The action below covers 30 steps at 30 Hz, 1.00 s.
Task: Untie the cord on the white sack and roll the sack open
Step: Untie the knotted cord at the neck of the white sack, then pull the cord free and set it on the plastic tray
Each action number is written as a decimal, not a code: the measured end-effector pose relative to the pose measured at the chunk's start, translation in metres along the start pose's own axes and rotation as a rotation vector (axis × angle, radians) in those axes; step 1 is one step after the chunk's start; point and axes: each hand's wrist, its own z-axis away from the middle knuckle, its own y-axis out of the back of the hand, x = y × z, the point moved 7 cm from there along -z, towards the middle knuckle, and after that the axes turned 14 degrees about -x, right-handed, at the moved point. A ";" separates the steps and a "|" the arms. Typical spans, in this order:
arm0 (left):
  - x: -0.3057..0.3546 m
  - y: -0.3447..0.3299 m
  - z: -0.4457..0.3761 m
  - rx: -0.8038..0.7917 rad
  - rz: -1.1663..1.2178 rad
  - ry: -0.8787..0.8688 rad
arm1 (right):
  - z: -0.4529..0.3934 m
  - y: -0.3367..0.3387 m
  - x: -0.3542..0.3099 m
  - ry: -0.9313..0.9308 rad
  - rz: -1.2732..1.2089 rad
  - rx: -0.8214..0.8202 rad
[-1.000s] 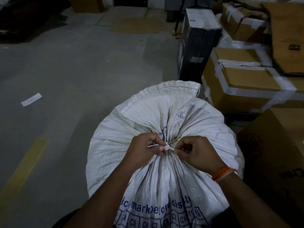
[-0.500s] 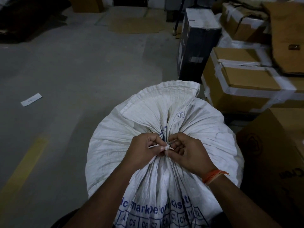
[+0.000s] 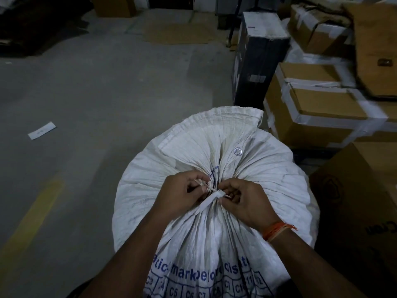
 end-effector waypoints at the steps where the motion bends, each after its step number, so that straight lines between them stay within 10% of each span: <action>1: -0.002 -0.003 -0.001 -0.007 -0.071 -0.010 | 0.000 0.000 -0.001 0.003 0.001 -0.002; 17: 0.006 -0.003 0.017 0.107 -0.238 -0.072 | 0.028 0.024 0.001 -0.009 -0.015 -0.013; 24: 0.052 0.002 0.068 0.416 -0.399 -0.237 | 0.081 0.036 -0.006 0.016 -0.049 0.014; 30: 0.090 -0.039 0.040 0.134 -0.429 -0.358 | 0.128 0.042 -0.014 0.036 -0.097 0.039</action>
